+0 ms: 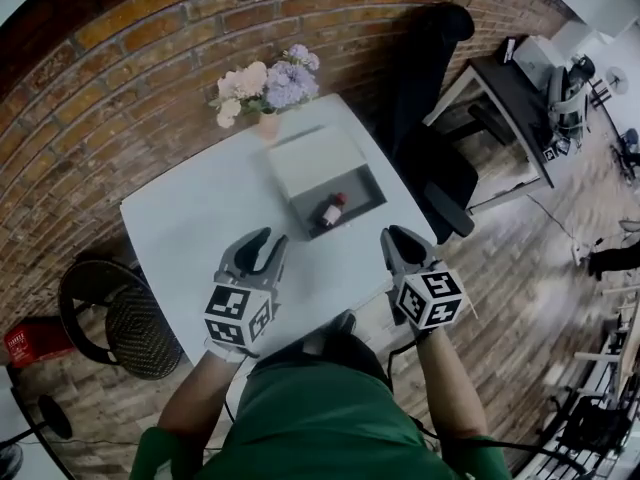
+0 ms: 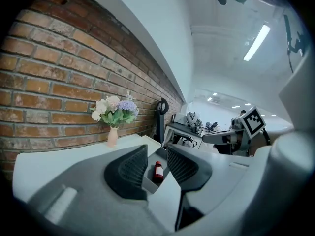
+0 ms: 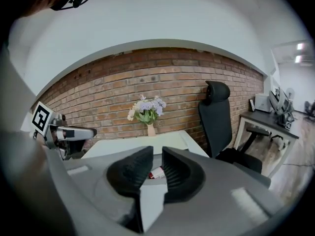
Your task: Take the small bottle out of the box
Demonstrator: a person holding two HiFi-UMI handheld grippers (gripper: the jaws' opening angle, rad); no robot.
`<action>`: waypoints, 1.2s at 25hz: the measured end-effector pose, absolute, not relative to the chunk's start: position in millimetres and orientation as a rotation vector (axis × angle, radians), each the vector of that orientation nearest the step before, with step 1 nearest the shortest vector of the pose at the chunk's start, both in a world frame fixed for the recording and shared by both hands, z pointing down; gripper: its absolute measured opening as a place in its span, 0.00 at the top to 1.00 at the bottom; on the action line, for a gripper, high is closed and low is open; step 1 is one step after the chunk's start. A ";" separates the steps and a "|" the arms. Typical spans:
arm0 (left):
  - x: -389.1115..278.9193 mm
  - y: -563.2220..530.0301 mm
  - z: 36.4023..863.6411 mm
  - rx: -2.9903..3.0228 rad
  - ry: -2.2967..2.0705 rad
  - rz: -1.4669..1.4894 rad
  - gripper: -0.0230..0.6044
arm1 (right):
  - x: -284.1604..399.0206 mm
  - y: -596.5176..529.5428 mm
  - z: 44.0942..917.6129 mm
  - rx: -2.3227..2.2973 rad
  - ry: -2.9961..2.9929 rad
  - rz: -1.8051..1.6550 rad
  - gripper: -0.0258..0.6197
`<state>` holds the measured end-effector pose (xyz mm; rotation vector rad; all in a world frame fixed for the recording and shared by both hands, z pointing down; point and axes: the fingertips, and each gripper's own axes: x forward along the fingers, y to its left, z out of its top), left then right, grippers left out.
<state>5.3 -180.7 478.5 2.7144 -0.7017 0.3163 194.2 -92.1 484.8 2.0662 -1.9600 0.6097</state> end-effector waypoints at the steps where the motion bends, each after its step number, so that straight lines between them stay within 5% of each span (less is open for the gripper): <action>1: 5.9 -180.7 481.3 2.712 -0.706 0.328 0.76 | 198.0 -96.7 488.4 2.044 -1.964 0.613 0.87; 18: 81.1 -198.8 504.5 2.665 -0.907 0.539 0.75 | 244.7 -152.5 536.3 1.754 -2.196 0.731 0.82; 30: 179.6 -209.4 600.7 2.528 -0.701 0.981 0.58 | 309.3 -149.5 538.1 1.740 -2.261 0.723 0.82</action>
